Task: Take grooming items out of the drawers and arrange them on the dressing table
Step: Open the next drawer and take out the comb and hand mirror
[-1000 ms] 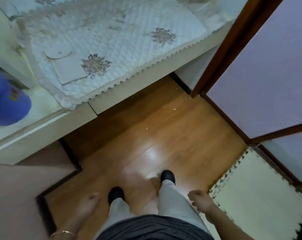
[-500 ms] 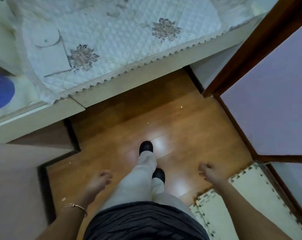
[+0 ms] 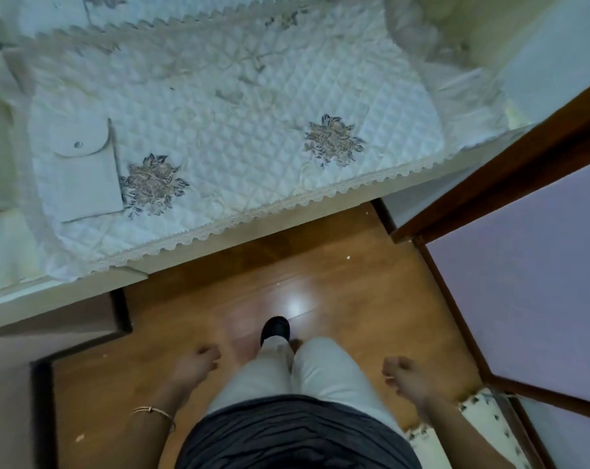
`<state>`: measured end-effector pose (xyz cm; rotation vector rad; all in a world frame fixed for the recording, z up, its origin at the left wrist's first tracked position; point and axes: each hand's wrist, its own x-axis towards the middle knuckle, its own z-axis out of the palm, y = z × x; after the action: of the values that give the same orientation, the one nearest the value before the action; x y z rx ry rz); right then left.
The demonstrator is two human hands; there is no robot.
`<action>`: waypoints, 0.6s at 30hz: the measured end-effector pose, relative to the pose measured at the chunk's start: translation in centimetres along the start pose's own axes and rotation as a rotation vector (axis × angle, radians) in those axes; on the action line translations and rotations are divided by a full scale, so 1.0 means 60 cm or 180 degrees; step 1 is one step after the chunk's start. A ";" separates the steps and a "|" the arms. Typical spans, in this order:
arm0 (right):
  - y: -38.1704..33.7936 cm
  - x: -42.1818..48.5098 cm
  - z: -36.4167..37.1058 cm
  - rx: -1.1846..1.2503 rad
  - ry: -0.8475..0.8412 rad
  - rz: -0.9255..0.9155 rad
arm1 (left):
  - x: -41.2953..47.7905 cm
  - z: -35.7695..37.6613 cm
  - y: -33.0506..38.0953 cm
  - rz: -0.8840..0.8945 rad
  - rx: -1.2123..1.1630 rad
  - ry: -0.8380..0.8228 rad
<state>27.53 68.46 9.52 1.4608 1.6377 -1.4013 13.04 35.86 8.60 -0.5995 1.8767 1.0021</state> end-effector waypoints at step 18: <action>-0.263 0.144 -0.095 -0.0989 -0.0444 -0.0411 | -0.027 0.158 0.034 -0.0804 -0.1267 0.0370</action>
<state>11.83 78.90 9.09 1.0755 1.7916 -1.2182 16.93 44.91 8.26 -1.1205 1.6534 1.1984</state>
